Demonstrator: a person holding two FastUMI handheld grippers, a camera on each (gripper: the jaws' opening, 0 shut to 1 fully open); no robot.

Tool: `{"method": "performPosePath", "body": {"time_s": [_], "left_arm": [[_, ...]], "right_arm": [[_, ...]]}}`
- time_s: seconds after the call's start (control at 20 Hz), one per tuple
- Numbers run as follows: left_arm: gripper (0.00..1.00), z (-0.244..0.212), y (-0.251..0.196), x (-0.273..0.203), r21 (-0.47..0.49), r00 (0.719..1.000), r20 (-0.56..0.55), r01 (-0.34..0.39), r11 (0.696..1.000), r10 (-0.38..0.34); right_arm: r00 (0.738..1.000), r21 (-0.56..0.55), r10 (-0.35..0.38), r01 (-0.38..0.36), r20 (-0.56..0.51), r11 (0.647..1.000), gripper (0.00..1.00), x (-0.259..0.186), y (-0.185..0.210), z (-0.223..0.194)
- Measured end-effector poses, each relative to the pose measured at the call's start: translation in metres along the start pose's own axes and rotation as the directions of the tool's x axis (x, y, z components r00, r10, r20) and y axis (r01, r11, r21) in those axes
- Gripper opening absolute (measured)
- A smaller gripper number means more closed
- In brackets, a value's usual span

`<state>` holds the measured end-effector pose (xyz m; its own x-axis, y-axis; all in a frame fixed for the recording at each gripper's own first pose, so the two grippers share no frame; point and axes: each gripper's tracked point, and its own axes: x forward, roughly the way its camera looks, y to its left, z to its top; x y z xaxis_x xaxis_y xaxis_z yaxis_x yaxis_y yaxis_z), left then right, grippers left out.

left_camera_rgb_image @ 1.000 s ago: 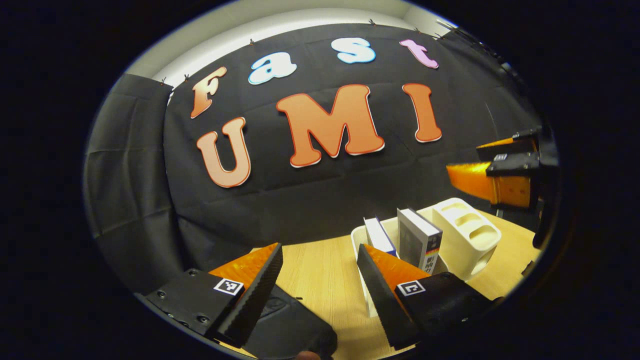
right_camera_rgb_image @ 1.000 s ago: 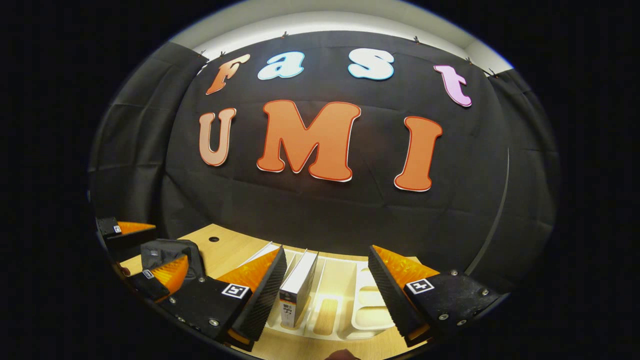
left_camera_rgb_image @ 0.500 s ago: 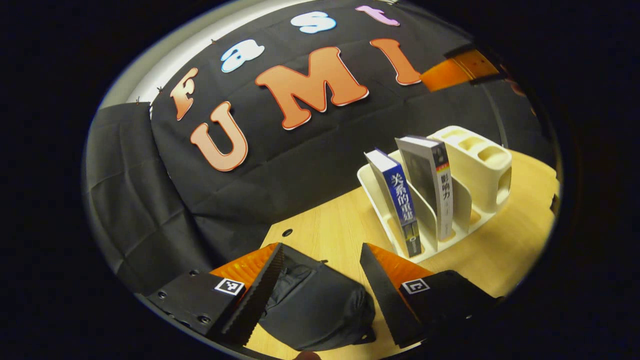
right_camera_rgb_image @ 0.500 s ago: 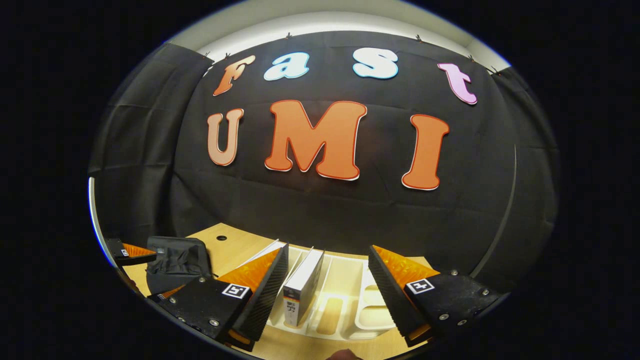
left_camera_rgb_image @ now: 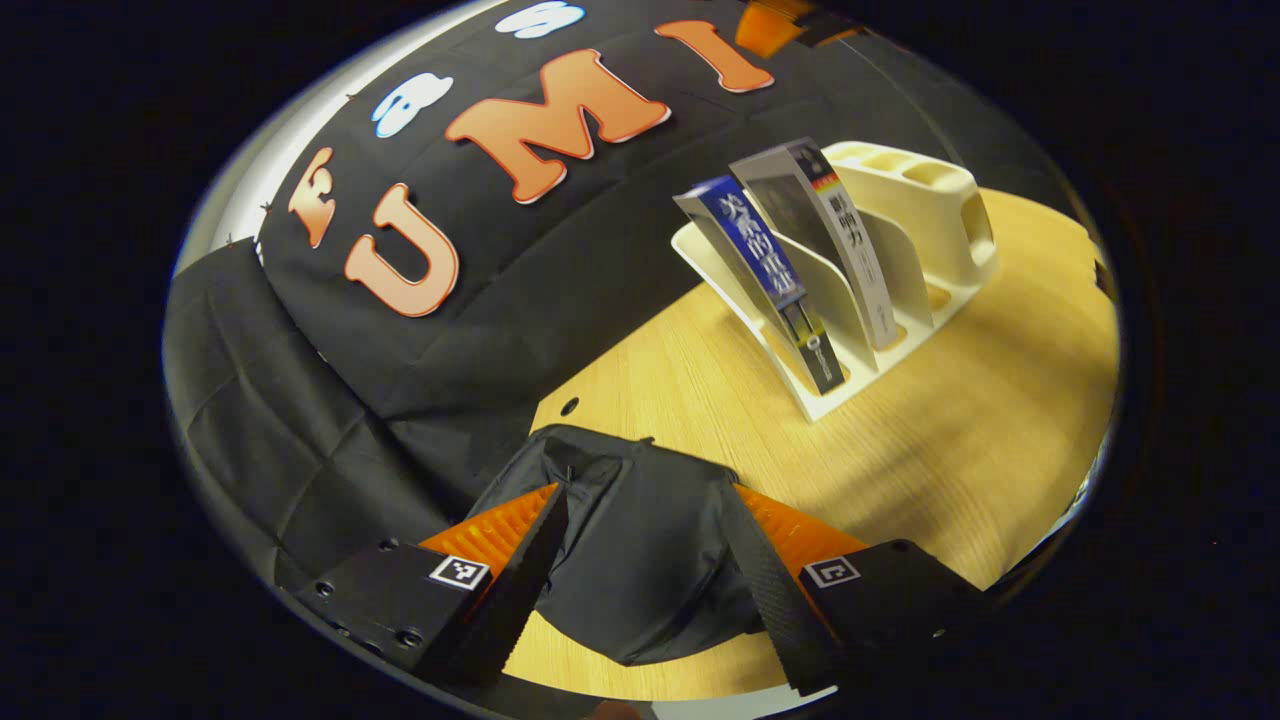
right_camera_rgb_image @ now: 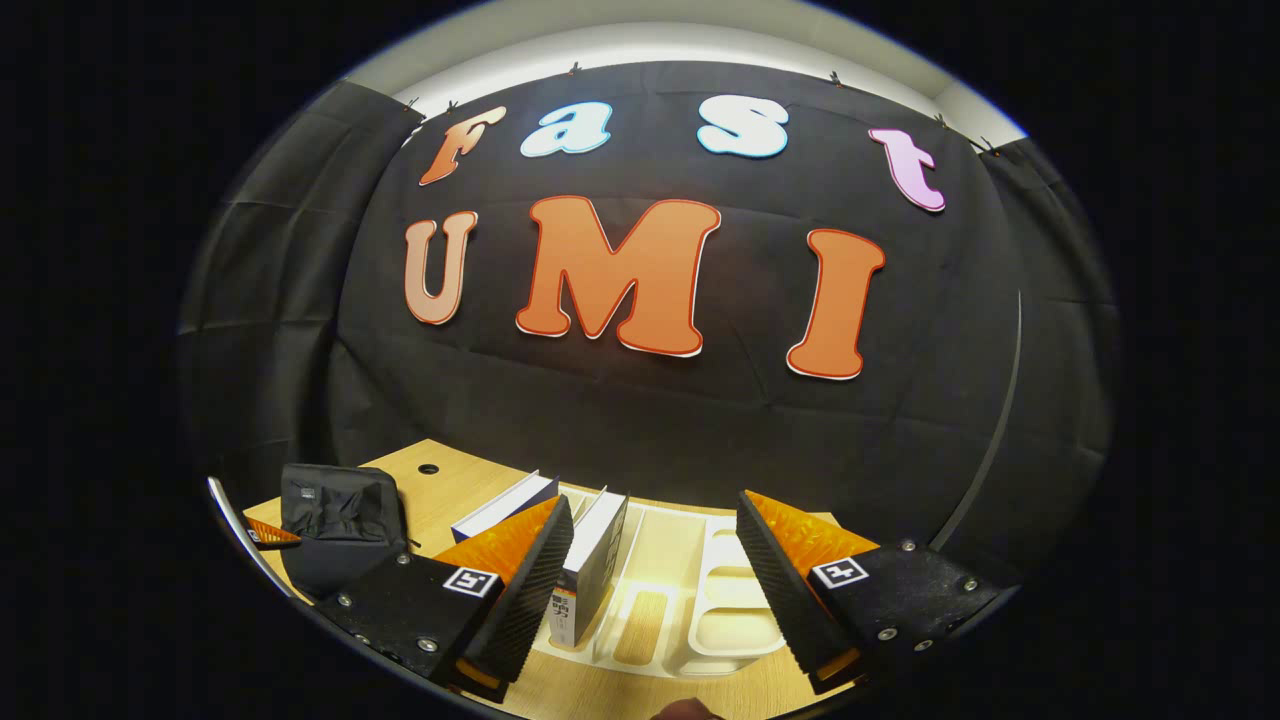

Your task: Open the schoolbag, grab two books from the bookshelf and put them into the schoolbag.

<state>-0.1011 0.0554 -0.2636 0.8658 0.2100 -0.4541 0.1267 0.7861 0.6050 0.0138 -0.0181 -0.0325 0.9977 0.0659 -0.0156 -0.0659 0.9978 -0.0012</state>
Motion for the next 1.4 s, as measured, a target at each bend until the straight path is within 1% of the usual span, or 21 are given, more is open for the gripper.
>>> {"method": "performPosePath", "body": {"time_s": [0.2, 0.4, 0.65, 0.75, 0.85, 1.05, 1.2, 1.25, 1.3, 1.35, 1.4], "left_arm": [[0.98, -0.025, -0.014, 0.004, 0.069, 0.999, -0.052, 0.021, 0.997, -0.017], [0.98, -0.045, -0.019, 0.010, 0.124, 0.996, -0.090, 0.017, 0.992, -0.006], [0.98, -0.068, -0.015, 0.022, 0.191, 0.991, -0.131, -0.012, 0.982, 0.038], [0.98, -0.076, -0.014, 0.025, 0.240, 0.988, -0.147, -0.016, 0.971, 0.053], [0.97, -0.078, -0.010, 0.027, 0.280, 0.987, -0.138, -0.046, 0.959, 0.087], [0.96, -0.084, 0.001, 0.040, 0.292, 0.979, -0.148, -0.089, 0.952, 0.137], [0.95, -0.085, 0.008, 0.062, 0.300, 0.977, -0.166, -0.078, 0.951, 0.133], [0.90, -0.088, 0.013, 0.063, 0.295, 0.975, -0.177, -0.078, 0.952, 0.134], [0.88, -0.087, 0.015, 0.066, 0.284, 0.976, -0.178, -0.073, 0.956, 0.128], [0.82, -0.086, 0.016, 0.069, 0.286, 0.975, -0.182, -0.073, 0.955, 0.128], [0.78, -0.084, 0.016, 0.072, 0.293, 0.975, -0.184, -0.066, 0.954, 0.125]], "right_arm": [[0.999, -0.009, -0.030, 0.030, -0.012, 1.000, 0.98, -0.007, -0.014, -0.007], [0.998, -0.008, -0.051, 0.051, -0.025, 0.999, 0.98, -0.007, -0.025, -0.012], [0.999, -0.020, -0.043, 0.042, -0.028, 0.999, 0.98, -0.006, -0.026, -0.015], [0.999, -0.022, -0.040, 0.039, -0.033, 0.999, 0.98, -0.006, -0.026, -0.016], [0.999, -0.027, -0.032, 0.031, -0.037, 0.999, 0.98, -0.006, -0.025, -0.016], [1.000, -0.054, -0.012, 0.012, -0.016, 0.998, 0.98, -0.004, -0.024, -0.004], [1.000, -0.059, 0.009, -0.010, -0.010, 0.998, 0.98, -0.004, -0.018, 0.006], [1.000, -0.060, 0.021, -0.021, -0.006, 0.998, 0.98, -0.006, -0.017, 0.010], [0.999, -0.066, 0.032, -0.031, 0.006, 0.997, 0.98, -0.008, -0.015, 0.015], [0.999, -0.080, 0.033, -0.032, 0.018, 0.996, 0.98, -0.009, -0.016, 0.019], [0.999, -0.094, 0.036, -0.033, 0.028, 0.995, 0.98, -0.009, -0.016, 0.022]]}}
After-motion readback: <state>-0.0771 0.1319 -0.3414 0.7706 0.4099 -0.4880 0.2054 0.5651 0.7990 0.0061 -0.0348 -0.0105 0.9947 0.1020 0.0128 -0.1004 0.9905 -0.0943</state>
